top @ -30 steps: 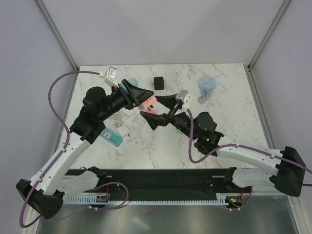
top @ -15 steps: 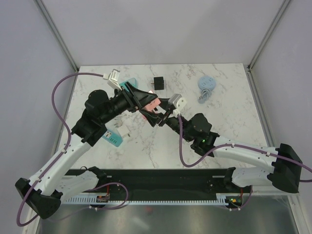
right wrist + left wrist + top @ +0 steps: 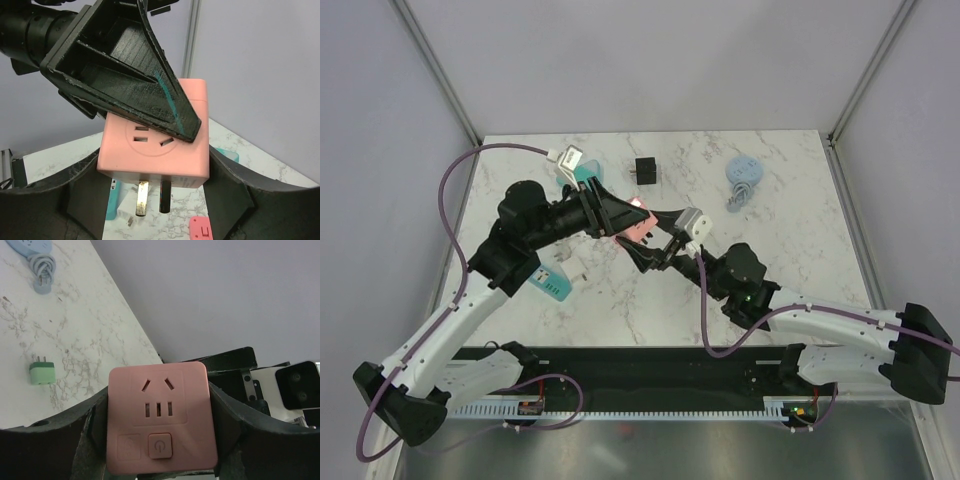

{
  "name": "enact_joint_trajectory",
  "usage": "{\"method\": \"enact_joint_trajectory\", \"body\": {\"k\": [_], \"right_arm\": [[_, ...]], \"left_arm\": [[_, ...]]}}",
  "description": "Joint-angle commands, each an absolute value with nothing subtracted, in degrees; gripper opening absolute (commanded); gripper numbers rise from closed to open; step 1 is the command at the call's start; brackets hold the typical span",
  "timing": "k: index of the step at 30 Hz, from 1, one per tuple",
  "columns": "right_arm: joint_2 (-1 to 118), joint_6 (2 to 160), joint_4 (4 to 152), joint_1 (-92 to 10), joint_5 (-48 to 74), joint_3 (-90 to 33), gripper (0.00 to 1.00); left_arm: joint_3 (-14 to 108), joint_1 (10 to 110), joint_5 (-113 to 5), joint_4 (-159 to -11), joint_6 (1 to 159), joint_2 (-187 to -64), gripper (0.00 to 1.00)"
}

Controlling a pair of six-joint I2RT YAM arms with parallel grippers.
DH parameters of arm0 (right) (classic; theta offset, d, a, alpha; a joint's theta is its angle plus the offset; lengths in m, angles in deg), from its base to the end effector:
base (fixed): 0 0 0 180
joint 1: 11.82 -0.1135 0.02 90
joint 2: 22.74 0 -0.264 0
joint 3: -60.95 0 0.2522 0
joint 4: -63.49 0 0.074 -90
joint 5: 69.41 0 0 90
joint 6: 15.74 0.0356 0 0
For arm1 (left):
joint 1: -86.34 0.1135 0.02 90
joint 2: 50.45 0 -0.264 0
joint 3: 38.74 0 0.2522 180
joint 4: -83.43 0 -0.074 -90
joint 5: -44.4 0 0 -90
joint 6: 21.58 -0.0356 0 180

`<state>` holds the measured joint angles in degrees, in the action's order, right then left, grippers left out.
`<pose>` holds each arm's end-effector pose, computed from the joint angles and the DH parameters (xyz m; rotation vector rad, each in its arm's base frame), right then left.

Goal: Insert the plug

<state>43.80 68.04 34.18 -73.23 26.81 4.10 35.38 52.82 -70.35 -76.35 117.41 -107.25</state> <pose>0.1309 0.2322 0.3500 -0.6222 1.1039 0.7691 0.1772 -0.1352 0.4041 0.1289 1.8219 -1.4157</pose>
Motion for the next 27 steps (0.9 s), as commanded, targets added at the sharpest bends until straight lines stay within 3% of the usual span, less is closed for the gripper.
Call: {"method": "enact_joint_trajectory", "body": {"k": [1,9,27], "right_arm": [[39.93,70.40,29.61,-72.82,27.71,5.78,0.00],[37.29,68.46,34.62,-72.82,22.00,5.88,0.00],[33.68,63.28,37.96,-72.82,18.66,10.45,0.00]], "left_arm": [[40.94,51.89,-82.33,-73.51,108.51,-106.96,0.72],[42.52,51.97,-88.05,-70.33,103.93,-106.61,0.77],[43.76,51.97,-96.05,-68.57,117.38,-111.27,0.75]]}}
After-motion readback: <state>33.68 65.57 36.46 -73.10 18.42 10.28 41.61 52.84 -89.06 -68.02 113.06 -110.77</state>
